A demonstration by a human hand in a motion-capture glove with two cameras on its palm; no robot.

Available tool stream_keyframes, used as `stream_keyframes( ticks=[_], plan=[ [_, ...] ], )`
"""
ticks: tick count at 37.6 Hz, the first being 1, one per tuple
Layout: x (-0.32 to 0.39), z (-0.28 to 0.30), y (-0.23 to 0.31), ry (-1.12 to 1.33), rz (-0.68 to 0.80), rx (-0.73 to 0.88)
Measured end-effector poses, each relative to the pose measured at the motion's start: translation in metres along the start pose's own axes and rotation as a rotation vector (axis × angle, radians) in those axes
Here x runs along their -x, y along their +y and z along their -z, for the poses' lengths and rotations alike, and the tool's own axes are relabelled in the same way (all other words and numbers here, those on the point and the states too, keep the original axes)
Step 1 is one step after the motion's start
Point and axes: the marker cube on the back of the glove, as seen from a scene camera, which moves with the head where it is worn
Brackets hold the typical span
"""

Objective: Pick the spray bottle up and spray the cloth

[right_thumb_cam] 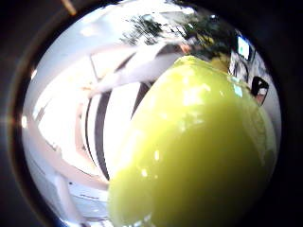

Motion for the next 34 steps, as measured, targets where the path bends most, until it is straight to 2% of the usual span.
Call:
stream_keyframes(
  ticks=[7,11,15,23,34],
  plan=[
    [0.034,-0.057,0.009,0.527,-0.192,0.473],
    [0.004,-0.091,0.008,0.687,-0.376,0.675],
    [-0.039,-0.124,0.017,0.750,-0.504,0.804],
    [-0.091,-0.165,0.037,0.764,-0.620,0.922],
    [-0.016,-0.135,0.023,0.777,-0.517,0.820]
  ],
)
